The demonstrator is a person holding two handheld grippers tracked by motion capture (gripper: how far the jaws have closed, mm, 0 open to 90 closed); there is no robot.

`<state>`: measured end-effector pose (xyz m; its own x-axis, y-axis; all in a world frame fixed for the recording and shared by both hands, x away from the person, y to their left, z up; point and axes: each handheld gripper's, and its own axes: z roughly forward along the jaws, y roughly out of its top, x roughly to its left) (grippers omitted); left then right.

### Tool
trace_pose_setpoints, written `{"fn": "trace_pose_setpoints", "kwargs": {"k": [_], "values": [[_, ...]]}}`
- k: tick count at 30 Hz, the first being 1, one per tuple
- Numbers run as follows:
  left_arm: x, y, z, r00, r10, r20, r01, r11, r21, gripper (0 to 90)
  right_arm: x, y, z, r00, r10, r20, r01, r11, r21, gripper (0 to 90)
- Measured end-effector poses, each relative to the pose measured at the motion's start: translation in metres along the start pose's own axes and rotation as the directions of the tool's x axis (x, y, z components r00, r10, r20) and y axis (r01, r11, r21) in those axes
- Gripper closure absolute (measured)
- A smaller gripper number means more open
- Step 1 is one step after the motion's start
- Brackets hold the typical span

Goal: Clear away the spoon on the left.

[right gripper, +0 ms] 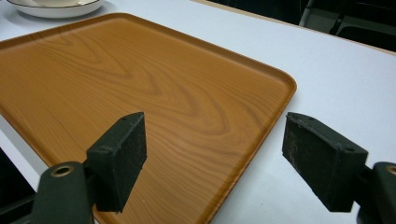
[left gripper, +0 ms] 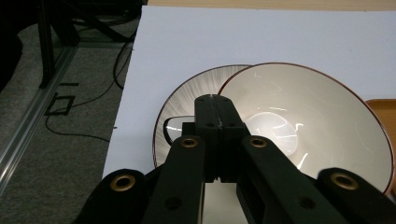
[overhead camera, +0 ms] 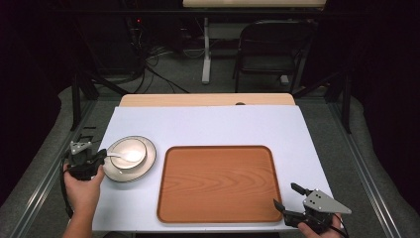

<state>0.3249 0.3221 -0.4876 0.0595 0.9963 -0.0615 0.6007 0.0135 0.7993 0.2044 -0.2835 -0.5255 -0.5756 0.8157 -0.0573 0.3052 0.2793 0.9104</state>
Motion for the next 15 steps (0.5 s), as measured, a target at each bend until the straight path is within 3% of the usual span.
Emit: {"fn": "trace_pose_setpoints", "kwargs": {"k": [10, 11, 15], "values": [[0.002, 0.010, -0.008, 0.9992, -0.035, 0.020, 0.036, 0.9993, -0.013, 77.2, 0.000, 0.000, 0.000, 1.0000, 0.001, 0.000, -0.001, 1.000, 0.002, 21.3], [0.003, 0.011, -0.009, 0.9990, -0.040, 0.020, 0.040, 0.9991, -0.011, 72.2, 0.000, 0.000, 0.000, 1.0000, 0.001, 0.001, -0.001, 1.000, 0.001, 21.4], [0.006, 0.014, -0.010, 0.9971, -0.073, 0.019, 0.073, 0.9972, -0.011, 67.7, 0.000, 0.000, 0.000, 1.0000, 0.001, 0.001, -0.001, 1.000, 0.001, 21.3]]}}
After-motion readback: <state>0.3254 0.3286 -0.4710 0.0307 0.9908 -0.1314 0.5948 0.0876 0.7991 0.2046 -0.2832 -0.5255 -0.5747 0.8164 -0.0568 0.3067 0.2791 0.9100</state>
